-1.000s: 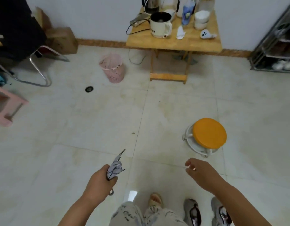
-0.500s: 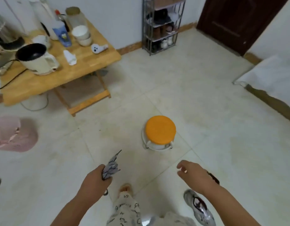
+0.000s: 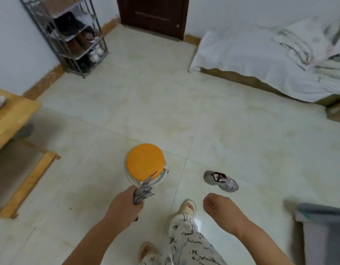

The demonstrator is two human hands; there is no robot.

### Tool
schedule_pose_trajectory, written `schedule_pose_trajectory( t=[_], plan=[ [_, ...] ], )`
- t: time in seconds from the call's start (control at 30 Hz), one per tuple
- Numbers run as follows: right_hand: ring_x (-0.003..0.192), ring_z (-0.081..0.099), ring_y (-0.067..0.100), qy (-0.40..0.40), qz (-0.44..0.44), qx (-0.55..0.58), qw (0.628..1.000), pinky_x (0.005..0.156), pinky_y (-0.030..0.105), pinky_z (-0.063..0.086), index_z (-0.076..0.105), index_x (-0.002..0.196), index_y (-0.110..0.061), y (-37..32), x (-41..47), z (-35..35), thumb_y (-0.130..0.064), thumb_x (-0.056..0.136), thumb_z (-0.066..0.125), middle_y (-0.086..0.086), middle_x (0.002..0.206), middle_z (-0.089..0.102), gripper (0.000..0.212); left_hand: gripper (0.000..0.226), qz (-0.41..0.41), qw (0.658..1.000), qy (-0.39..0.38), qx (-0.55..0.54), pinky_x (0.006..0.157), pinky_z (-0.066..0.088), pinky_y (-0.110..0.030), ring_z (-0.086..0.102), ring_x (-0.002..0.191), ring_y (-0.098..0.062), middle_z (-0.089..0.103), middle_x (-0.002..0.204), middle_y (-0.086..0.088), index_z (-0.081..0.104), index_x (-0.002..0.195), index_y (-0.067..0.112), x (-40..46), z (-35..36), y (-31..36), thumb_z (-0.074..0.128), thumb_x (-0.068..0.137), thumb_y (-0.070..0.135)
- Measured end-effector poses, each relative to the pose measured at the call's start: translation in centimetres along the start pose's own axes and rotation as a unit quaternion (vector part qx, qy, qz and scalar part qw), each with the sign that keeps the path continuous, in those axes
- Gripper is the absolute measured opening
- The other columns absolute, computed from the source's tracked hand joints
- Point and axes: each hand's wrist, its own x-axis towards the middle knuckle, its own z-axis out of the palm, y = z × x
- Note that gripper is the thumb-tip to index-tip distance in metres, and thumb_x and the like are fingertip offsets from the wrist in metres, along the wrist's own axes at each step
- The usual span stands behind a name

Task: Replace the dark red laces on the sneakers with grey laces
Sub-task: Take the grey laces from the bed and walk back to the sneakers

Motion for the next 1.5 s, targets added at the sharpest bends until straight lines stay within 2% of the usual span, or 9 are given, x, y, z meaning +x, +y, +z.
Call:
schedule_pose_trajectory(
  t=[0.13, 0.23, 0.47, 0.57, 0.83, 1.1, 1.23, 1.37, 1.5],
  plan=[
    [0.087, 0.053, 0.013, 0.03, 0.054, 0.065, 0.996, 0.07, 0.022, 0.041, 0.056, 0.116, -0.018, 3.2, 1.1, -3.2, -0.022, 0.094, 0.043, -0.002, 0.101, 0.06, 0.026, 0.01, 0.043, 0.997, -0.046, 0.05, 0.055, 0.037, -0.023, 0.049, 0.062, -0.021, 0.057, 0.082, -0.014, 0.049, 0.095, 0.01, 4.3, 1.3, 4.8, 0.053, 0.092, 0.019],
    [0.087, 0.057, 0.012, 0.046, 0.1, 0.119, 0.987, 0.08, 0.026, 0.048, 0.055, 0.112, -0.022, 6.0, 2.5, -5.9, -0.022, 0.094, 0.043, -0.01, 0.09, 0.057, 0.022, 0.014, 0.062, 0.994, -0.057, 0.069, 0.056, 0.033, -0.023, 0.042, 0.059, -0.016, 0.049, 0.073, -0.007, 0.043, 0.08, 0.016, 7.6, 1.9, 9.1, 0.052, 0.091, 0.017],
    [0.094, 0.054, 0.013, 0.082, 0.121, 0.112, 0.983, 0.083, 0.019, 0.04, 0.053, 0.122, -0.021, 11.9, 4.9, -12.5, -0.026, 0.094, 0.046, -0.001, 0.118, 0.06, 0.029, 0.008, 0.115, 0.989, -0.068, 0.067, 0.045, 0.029, -0.017, 0.038, 0.054, -0.015, 0.049, 0.07, -0.007, 0.048, 0.085, 0.016, 13.5, 4.1, 19.6, 0.052, 0.092, 0.014],
    [0.106, 0.055, 0.015, 0.109, 0.127, 0.123, 0.978, 0.083, 0.021, 0.039, 0.054, 0.121, -0.019, 13.5, 5.3, -14.2, -0.025, 0.094, 0.045, -0.001, 0.118, 0.059, 0.028, 0.018, 0.127, 0.986, -0.084, 0.068, 0.042, 0.029, -0.017, 0.033, 0.051, -0.013, 0.041, 0.064, -0.003, 0.043, 0.076, 0.015, 14.7, 5.1, 23.5, 0.052, 0.091, 0.011],
    [0.102, 0.054, 0.016, 0.133, 0.216, 0.233, 0.939, 0.084, 0.022, 0.039, 0.052, 0.122, -0.02, 17.2, 6.0, -14.9, -0.027, 0.095, 0.045, 0.0, 0.116, 0.059, 0.028, 0.009, 0.233, 0.935, -0.139, 0.227, 0.05, 0.029, -0.018, 0.045, 0.061, -0.011, 0.052, 0.072, -0.001, 0.048, 0.085, 0.013, 20.8, 8.4, 32.2, 0.056, 0.088, 0.017],
    [0.106, 0.056, 0.018, 0.197, 0.345, 0.349, 0.849, 0.086, 0.025, 0.043, 0.053, 0.119, -0.019, 19.1, 8.2, -16.3, -0.027, 0.095, 0.045, 0.001, 0.116, 0.06, 0.027, 0.02, 0.322, 0.863, -0.252, 0.298, 0.046, 0.027, -0.018, 0.036, 0.052, -0.012, 0.042, 0.061, 0.0, 0.04, 0.072, 0.013, 28.1, 12.0, 41.2, 0.056, 0.085, 0.01],
    [0.11, 0.051, 0.021, 0.245, 0.417, 0.428, 0.764, 0.082, 0.025, 0.043, 0.056, 0.117, -0.018, 17.6, 11.6, -16.7, -0.023, 0.094, 0.045, 0.0, 0.104, 0.062, 0.026, 0.012, 0.373, 0.789, -0.326, 0.364, 0.046, 0.03, -0.018, 0.036, 0.049, -0.011, 0.041, 0.061, 0.0, 0.045, 0.078, 0.007, 32.9, 12.9, 46.0, 0.053, 0.086, 0.01],
    [0.085, 0.049, 0.015, 0.271, 0.446, 0.496, 0.694, 0.071, 0.022, 0.036, 0.055, 0.117, -0.014, 14.0, 15.1, -17.2, -0.022, 0.095, 0.045, -0.003, 0.094, 0.051, 0.025, 0.016, 0.389, 0.735, -0.36, 0.422, 0.038, 0.034, -0.012, 0.044, 0.038, -0.004, 0.044, 0.062, 0.0, 0.042, 0.076, 0.011, 37.0, 12.6, 49.8, 0.052, 0.089, 0.009],
    [0.089, 0.051, 0.013, 0.261, 0.449, 0.539, 0.663, 0.077, 0.022, 0.042, 0.054, 0.121, -0.018, 11.3, 18.0, -16.3, -0.027, 0.096, 0.046, -0.001, 0.108, 0.057, 0.028, 0.015, 0.402, 0.707, -0.365, 0.452, 0.037, 0.033, -0.011, 0.043, 0.046, -0.009, 0.045, 0.064, 0.0, 0.043, 0.078, 0.012, 39.5, 13.8, 50.6, 0.052, 0.09, 0.01]
  ],
)
